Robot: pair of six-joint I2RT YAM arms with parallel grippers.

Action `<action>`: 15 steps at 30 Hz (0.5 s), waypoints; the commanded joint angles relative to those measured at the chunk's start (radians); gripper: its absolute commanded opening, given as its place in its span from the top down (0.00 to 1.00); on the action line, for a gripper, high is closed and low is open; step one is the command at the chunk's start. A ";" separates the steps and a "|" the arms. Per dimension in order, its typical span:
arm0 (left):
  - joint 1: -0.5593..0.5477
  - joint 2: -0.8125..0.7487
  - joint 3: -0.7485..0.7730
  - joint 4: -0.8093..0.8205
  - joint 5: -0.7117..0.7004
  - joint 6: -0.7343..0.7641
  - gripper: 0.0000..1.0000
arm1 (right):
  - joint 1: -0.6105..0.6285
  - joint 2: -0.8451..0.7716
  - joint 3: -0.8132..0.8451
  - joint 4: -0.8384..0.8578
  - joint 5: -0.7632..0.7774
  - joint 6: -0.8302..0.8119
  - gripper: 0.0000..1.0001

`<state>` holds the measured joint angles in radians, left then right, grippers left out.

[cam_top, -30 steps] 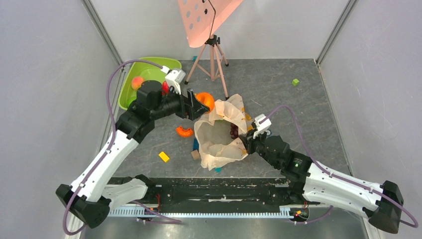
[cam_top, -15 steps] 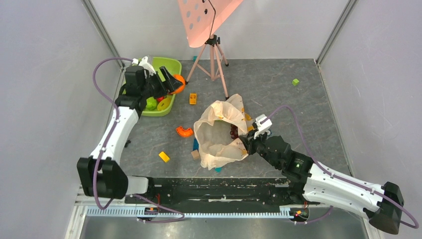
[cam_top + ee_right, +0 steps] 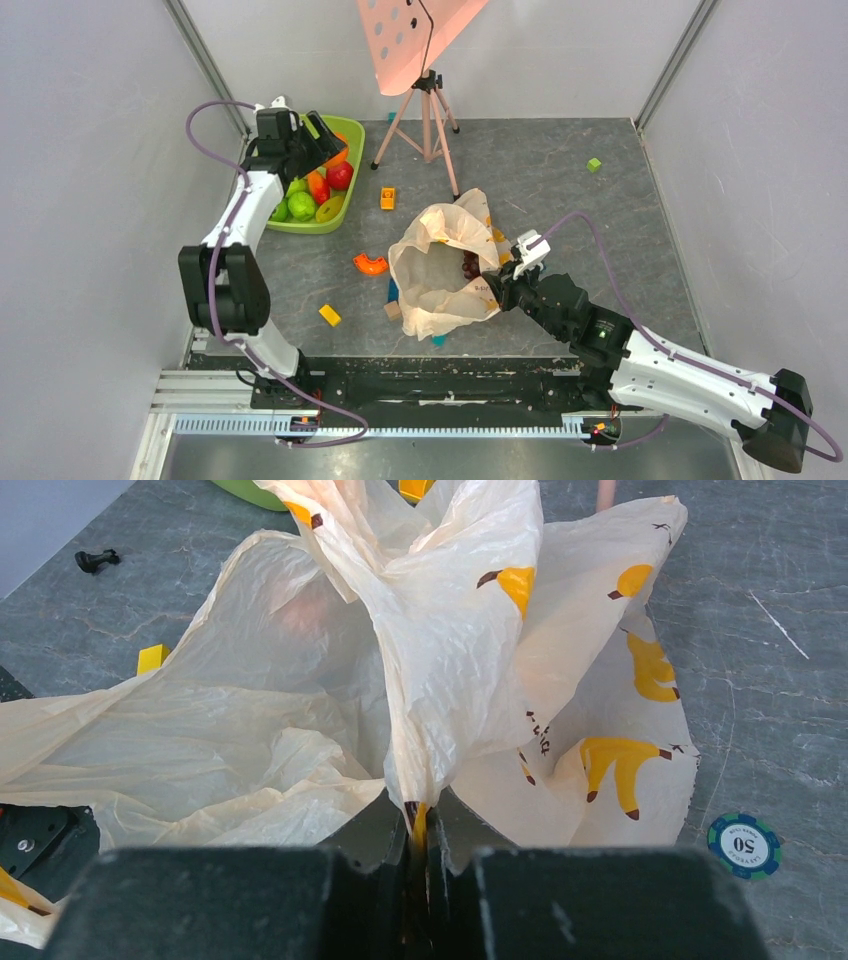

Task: Take the fake fruits out of the plastic bag
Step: Place the fake fruit in the bin.

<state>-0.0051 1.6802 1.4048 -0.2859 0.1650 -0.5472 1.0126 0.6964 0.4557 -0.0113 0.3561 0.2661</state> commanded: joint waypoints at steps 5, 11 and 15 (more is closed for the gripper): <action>0.051 0.191 0.175 0.008 -0.096 0.002 0.28 | 0.004 0.003 0.007 -0.017 0.032 -0.036 0.92; 0.088 0.322 0.293 -0.005 -0.143 0.022 0.28 | 0.005 0.018 0.034 -0.048 0.024 -0.050 0.92; 0.096 0.422 0.396 -0.030 -0.156 0.037 0.27 | 0.005 0.017 0.039 -0.059 0.022 -0.060 0.92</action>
<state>0.0830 2.0285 1.6802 -0.3130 0.0502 -0.5449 1.0126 0.7151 0.4561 -0.0650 0.3645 0.2306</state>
